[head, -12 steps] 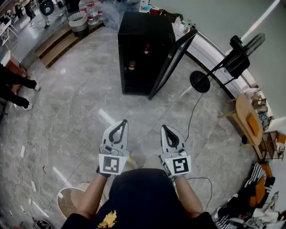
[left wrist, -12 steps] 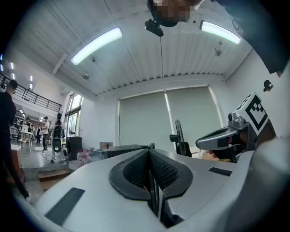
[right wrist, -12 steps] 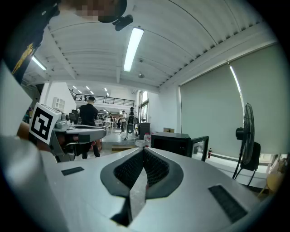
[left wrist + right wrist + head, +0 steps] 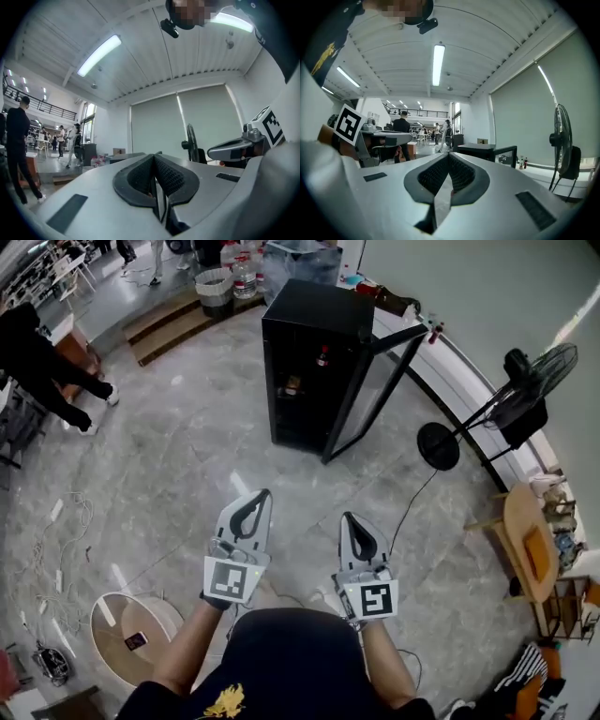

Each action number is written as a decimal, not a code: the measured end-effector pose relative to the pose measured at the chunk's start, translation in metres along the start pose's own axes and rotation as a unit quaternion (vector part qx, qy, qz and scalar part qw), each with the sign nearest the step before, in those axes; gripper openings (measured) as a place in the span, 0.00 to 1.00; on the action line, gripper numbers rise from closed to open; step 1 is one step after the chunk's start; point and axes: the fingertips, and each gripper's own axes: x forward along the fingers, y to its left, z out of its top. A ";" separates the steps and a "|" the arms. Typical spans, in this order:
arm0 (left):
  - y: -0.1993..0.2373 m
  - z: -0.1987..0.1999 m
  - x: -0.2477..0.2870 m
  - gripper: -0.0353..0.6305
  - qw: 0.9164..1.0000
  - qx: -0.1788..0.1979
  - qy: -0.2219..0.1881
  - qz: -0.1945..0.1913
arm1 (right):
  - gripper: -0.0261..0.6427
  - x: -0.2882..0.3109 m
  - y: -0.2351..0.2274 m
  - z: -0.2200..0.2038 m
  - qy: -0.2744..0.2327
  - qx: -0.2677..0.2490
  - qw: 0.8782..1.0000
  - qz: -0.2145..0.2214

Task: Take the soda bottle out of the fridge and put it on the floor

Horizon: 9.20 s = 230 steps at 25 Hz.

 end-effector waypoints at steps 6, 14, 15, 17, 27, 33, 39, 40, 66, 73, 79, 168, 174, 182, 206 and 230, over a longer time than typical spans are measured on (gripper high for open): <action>-0.069 0.008 -0.025 0.08 0.999 0.022 0.009 0.039 | 0.03 -0.059 -0.032 -0.006 -0.001 0.003 0.999 0.033; -0.091 0.006 -0.044 0.08 0.998 0.036 0.022 0.054 | 0.03 -0.090 -0.040 -0.018 0.004 0.038 0.998 0.048; -0.090 0.004 -0.045 0.08 0.998 0.036 0.026 0.053 | 0.03 -0.089 -0.040 -0.020 0.009 0.038 0.998 0.049; -0.084 0.000 -0.047 0.08 0.998 0.030 0.033 0.053 | 0.03 -0.083 -0.037 -0.023 0.014 0.040 0.998 0.049; -0.021 0.007 -0.047 0.08 0.999 0.040 0.010 0.036 | 0.03 -0.049 -0.008 -0.013 0.029 0.020 0.999 0.030; 0.013 -0.006 -0.046 0.08 1.000 0.020 0.008 0.011 | 0.03 -0.030 0.009 -0.010 0.040 -0.001 0.999 -0.001; 0.035 -0.014 -0.029 0.08 1.000 0.003 -0.002 -0.004 | 0.03 -0.003 0.016 -0.003 0.039 -0.031 0.999 -0.014; 0.037 -0.016 -0.025 0.08 1.000 0.002 -0.001 -0.004 | 0.03 0.002 0.014 -0.004 0.039 -0.033 0.999 -0.018; 0.093 -0.053 0.149 0.08 0.992 0.049 0.101 0.056 | 0.18 0.200 -0.106 -0.042 -0.002 0.059 0.997 0.050; 0.111 -0.061 0.166 0.08 0.992 0.039 0.100 0.065 | 0.26 0.235 -0.112 -0.050 0.002 0.090 0.995 0.049; 0.160 -0.080 0.182 0.08 0.994 0.034 0.090 0.048 | 0.28 0.283 -0.097 -0.061 0.010 0.081 0.996 0.026; 0.300 -0.300 0.241 0.08 0.992 0.007 0.120 0.037 | 0.23 0.595 -0.080 -0.284 0.197 -0.097 0.971 0.097; 0.318 -0.335 0.207 0.08 0.990 -0.001 0.134 0.052 | 0.23 0.568 -0.007 -0.341 0.262 -0.139 0.939 0.176; 0.336 -0.380 0.175 0.08 0.985 -0.034 0.146 0.089 | 0.23 0.538 0.047 -0.426 0.341 -0.204 0.880 0.260; 0.336 -0.528 0.152 0.08 0.977 -0.018 0.192 0.086 | 0.23 0.494 0.093 -0.644 0.532 -0.137 0.783 0.292; 0.325 -0.730 0.226 0.08 0.976 -0.053 0.197 0.076 | 0.23 0.517 -0.029 -0.897 0.604 0.062 0.793 0.041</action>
